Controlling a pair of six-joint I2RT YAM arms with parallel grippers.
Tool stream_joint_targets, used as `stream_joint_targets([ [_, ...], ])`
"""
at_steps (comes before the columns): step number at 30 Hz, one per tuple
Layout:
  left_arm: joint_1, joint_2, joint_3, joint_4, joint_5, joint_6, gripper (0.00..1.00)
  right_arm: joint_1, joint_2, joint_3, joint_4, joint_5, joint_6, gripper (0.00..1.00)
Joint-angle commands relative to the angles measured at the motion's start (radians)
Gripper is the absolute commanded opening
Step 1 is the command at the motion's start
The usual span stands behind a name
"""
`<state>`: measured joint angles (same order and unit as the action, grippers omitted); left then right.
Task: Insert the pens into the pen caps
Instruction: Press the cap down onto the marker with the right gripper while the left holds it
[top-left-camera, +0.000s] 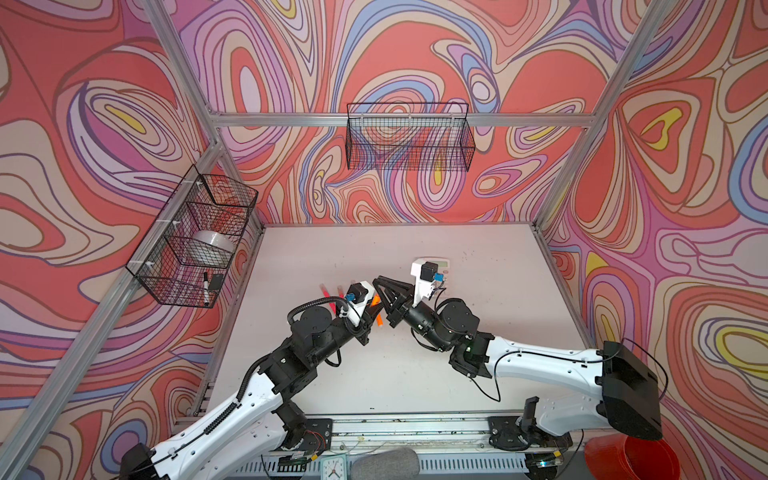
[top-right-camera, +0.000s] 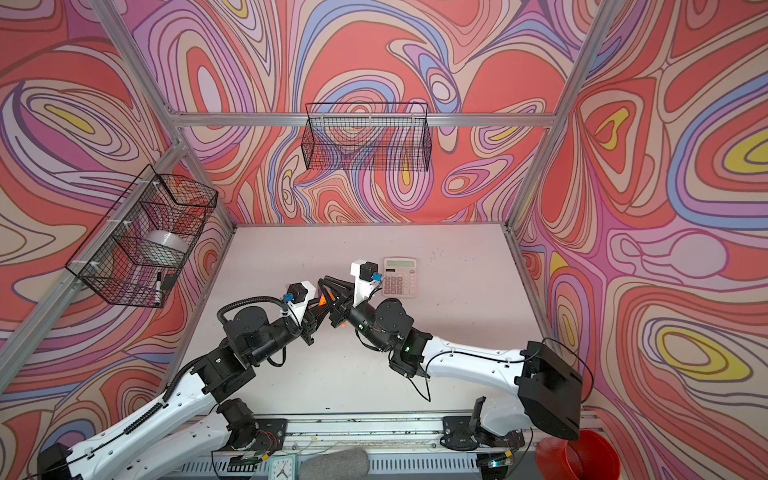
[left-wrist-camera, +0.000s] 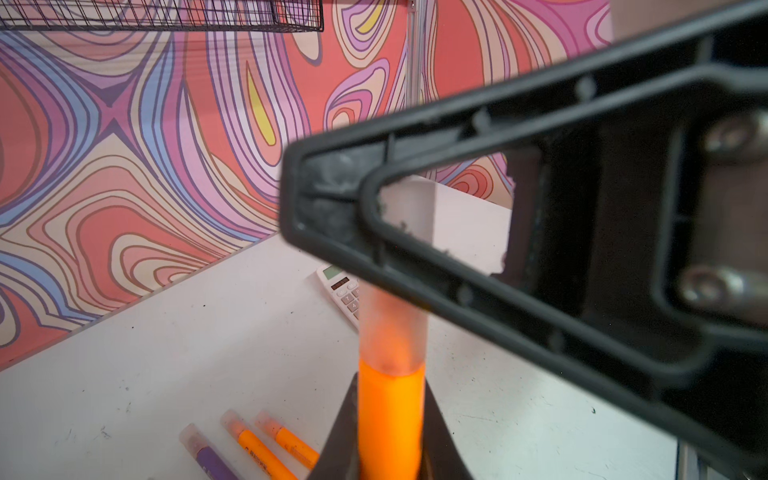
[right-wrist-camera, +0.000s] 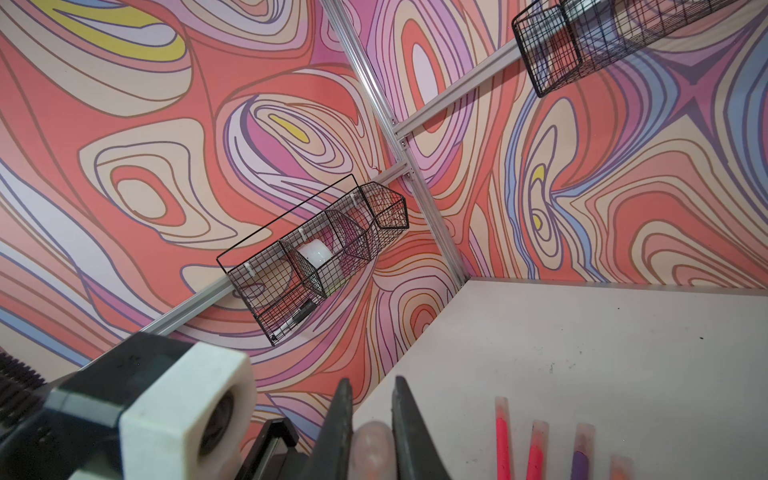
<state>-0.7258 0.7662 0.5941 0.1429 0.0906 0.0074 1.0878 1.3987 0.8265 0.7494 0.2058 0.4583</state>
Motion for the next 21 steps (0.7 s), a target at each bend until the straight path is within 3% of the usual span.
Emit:
stream_joint_targets([
  [1,0.032,-0.026,0.177,0.542,-0.111,-0.029,0.0,0.114,0.099,-0.13,-0.454,-0.249,0.033,0.0],
  [12,0.034,-0.024,0.124,0.756,-0.184,0.008,0.0,0.156,0.158,-0.148,-0.407,-0.281,0.061,0.0],
  [21,0.032,-0.025,0.161,0.724,-0.147,0.007,0.0,0.156,0.102,-0.188,-0.349,-0.227,0.1,0.0],
])
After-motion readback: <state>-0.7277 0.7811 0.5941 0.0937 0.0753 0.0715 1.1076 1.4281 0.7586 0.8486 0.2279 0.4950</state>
